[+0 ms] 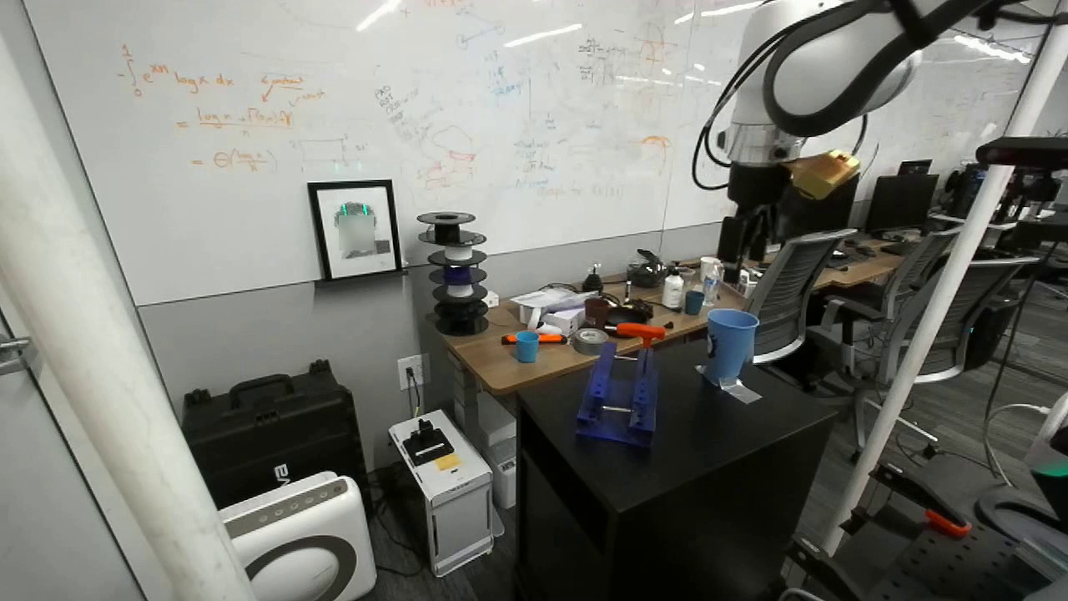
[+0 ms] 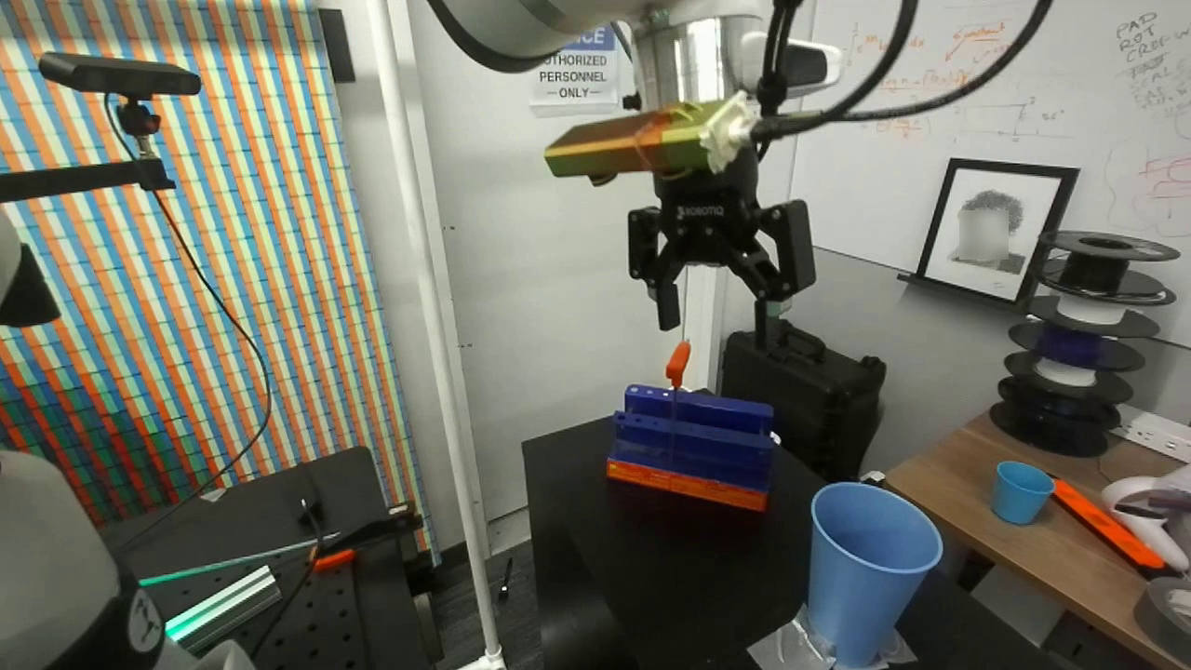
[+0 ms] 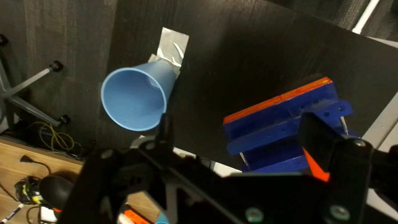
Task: Put the orange object inside the blue cup
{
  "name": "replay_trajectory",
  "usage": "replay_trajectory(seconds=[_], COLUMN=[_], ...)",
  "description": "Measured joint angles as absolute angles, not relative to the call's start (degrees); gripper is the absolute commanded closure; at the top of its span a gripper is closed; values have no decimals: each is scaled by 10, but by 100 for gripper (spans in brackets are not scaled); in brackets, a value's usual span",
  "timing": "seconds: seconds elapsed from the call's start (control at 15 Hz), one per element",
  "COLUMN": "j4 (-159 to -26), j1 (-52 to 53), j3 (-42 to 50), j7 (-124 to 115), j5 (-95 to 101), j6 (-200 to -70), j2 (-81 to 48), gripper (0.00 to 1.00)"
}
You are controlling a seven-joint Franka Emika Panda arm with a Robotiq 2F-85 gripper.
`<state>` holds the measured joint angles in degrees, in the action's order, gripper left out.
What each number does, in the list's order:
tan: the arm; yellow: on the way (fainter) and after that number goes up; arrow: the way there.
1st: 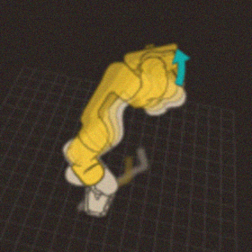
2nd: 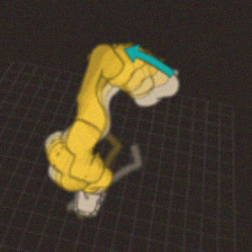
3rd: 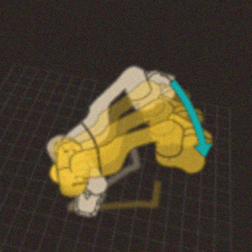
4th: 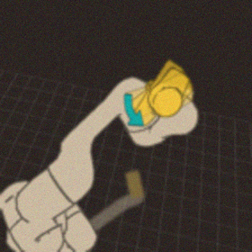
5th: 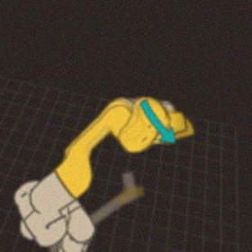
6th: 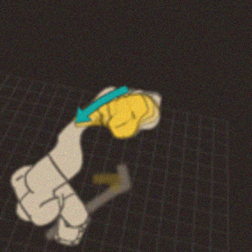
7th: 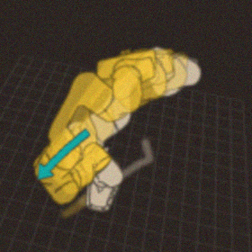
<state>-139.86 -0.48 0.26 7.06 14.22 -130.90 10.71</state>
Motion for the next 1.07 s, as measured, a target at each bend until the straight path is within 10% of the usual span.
replay_trajectory(seconds=[0.67,0.73,1.07], j4=[-1213,-1205,-1188], j1=[38,41,49], j3=[-60,-64,-71], j7=[133,133,138], j5=[71,71,82], j6=[-1306,-1298,-1248], j2=[-139,-148,-171], gripper=[0,25,58])
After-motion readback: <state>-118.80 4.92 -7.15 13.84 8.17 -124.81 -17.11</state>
